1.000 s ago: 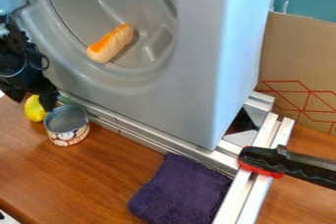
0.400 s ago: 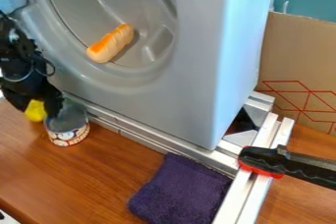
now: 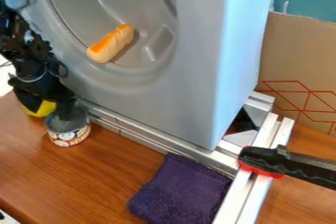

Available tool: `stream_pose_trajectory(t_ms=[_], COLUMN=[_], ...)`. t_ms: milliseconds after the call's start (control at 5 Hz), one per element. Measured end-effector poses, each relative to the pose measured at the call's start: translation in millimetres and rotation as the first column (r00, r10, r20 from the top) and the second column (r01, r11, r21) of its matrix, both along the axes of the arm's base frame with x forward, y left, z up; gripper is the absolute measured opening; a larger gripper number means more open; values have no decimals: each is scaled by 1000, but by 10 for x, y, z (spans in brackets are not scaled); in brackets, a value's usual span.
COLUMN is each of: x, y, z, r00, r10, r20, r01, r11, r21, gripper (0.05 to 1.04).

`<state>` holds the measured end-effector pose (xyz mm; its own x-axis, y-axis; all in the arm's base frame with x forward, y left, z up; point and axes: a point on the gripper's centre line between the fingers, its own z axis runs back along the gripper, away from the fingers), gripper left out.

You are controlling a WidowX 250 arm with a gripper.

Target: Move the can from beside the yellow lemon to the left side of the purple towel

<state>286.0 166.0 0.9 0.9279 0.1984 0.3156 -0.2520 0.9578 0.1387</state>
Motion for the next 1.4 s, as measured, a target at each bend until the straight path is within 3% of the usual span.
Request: stream_pose_trajectory(t_ms=[400, 600, 800, 1000, 1200, 1400], x=[-42, -35, -106, -153, -215, -259], y=[-574, -918, -1183, -1412, -1534, -1566], z=[-5, 41, -11, -9, 8, 99], r00=[978, 973, 970, 975, 976, 988], r10=[8, -18, -36, -74, -78, -57], r20=[-207, -230, -240, -209, -205, -144], r01=[-12, 7, 13, 48, 52, 39], r11=[1000, 999, 995, 991, 990, 991], r21=[-19, -52, -99, -125, -129, -128], gripper=[1000, 1000, 1000, 1000, 1000, 1000])
